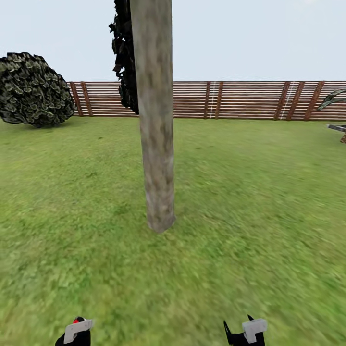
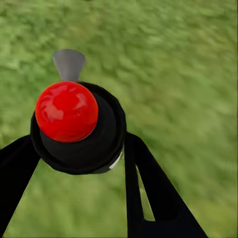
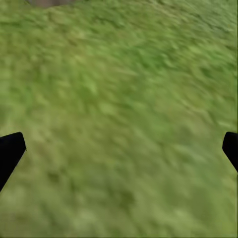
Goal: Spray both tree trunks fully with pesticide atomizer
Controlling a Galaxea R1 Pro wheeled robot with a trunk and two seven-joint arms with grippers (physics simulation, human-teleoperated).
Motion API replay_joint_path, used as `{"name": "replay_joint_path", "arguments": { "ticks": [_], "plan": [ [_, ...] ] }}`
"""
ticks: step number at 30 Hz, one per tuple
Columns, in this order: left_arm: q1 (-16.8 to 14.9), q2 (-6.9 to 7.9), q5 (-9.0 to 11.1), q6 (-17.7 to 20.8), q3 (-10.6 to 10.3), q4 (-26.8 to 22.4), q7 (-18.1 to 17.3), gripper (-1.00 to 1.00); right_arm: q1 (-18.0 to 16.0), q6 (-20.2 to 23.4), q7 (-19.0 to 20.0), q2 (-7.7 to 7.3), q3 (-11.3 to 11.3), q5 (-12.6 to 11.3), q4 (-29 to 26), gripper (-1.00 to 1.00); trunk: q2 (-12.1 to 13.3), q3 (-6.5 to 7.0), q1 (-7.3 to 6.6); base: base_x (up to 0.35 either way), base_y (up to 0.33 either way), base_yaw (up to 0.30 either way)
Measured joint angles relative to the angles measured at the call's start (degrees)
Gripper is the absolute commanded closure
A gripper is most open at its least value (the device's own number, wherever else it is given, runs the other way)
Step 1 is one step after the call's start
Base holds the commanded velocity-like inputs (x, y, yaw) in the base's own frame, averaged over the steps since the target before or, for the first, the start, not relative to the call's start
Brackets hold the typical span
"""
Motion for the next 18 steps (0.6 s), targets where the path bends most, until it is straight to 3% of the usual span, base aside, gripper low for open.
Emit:
{"name": "replay_joint_path", "arguments": {
  "ticks": [10,18],
  "plan": [
    [0.0,-0.01,-0.25,0.03,-0.09,0.03,-0.28,1.0,-0.01,0.0,-0.07,0.0,-0.14,-0.07,0.07,-1.0,0.0,0.0,0.0,0.34,0.006,0.27],
    [-0.02,0.17,-0.26,-0.09,-0.07,-0.12,-0.27,1.0,-0.03,0.0,-0.09,-0.01,-0.12,-0.06,0.14,-1.0,0.0,0.0,0.01,0.309,-0.101,0.051]
  ]
}}
